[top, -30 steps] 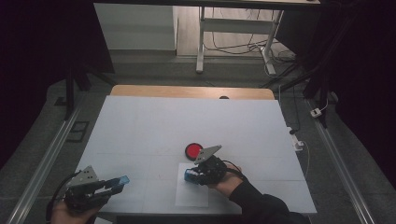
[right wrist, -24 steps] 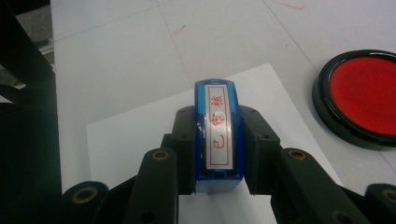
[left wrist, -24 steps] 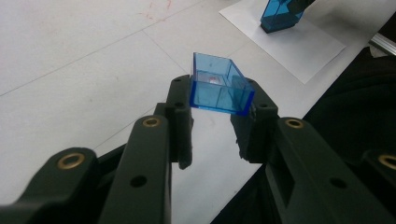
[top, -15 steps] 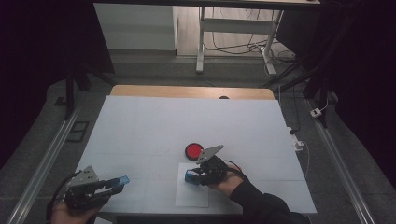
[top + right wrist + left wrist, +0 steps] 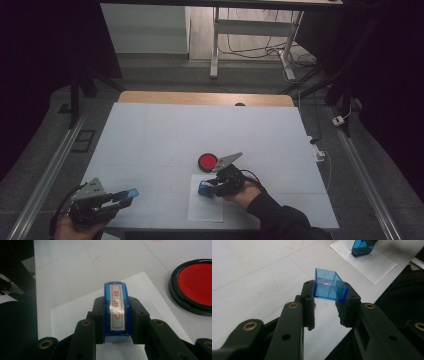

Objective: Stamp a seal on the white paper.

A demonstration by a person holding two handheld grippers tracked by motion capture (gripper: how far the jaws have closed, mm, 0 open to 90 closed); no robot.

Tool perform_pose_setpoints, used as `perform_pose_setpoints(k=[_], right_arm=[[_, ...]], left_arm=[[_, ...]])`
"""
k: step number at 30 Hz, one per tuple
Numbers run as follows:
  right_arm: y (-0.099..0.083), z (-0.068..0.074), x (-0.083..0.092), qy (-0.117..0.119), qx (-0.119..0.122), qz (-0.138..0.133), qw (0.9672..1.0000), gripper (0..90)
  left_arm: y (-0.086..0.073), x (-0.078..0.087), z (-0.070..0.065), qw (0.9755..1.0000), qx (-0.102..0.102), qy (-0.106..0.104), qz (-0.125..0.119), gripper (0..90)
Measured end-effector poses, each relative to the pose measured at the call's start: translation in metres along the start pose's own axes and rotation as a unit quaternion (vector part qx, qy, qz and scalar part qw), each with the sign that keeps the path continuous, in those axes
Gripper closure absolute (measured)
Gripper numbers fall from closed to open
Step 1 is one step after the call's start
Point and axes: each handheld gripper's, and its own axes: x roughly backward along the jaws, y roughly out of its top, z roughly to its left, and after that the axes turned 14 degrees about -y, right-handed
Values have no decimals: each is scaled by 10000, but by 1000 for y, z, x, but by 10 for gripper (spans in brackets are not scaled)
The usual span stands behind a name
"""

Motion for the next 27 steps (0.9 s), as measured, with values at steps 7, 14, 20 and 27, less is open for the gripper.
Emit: perform_pose_setpoints(k=[7, 14, 20, 27], right_arm=[[1, 0, 0, -20, 43, 19, 10000, 702], [3, 15, 2, -427, 604, 39, 9973, 702], [4, 26, 3, -686, 896, 50, 9936, 702], [3, 20, 3, -549, 706, 26, 9960, 702]], left_arm=[[0, 0, 0, 10000, 6, 4, 2, 687], [0, 0, 0, 10000, 6, 6, 4, 687], [0, 0, 0, 10000, 6, 8, 6, 687], [0, 0, 0, 10000, 7, 8, 10, 687]])
